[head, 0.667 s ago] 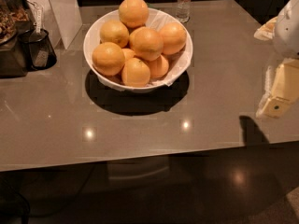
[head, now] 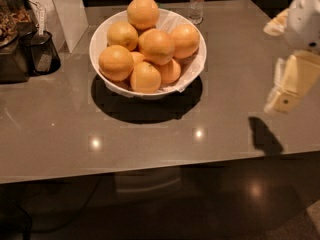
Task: Pick orange from white bowl
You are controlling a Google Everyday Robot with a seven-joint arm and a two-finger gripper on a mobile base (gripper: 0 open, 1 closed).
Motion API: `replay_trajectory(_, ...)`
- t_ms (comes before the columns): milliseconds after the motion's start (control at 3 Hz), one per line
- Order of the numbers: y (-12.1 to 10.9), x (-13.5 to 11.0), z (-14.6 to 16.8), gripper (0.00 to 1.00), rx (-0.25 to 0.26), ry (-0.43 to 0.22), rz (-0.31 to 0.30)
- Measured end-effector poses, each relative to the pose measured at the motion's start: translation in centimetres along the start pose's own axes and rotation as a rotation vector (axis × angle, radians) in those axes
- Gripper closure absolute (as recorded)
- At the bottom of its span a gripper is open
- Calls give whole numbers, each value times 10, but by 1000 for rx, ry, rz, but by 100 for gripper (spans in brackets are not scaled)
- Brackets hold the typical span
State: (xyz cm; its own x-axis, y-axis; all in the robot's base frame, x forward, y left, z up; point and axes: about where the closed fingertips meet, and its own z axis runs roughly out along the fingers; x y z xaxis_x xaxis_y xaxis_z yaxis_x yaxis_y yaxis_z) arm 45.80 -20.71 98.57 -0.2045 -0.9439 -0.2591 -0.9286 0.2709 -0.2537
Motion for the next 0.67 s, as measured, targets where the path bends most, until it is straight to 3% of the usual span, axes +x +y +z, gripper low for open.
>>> replay_trajectory(667,-71,-93,27,0,-55,-211,-121)
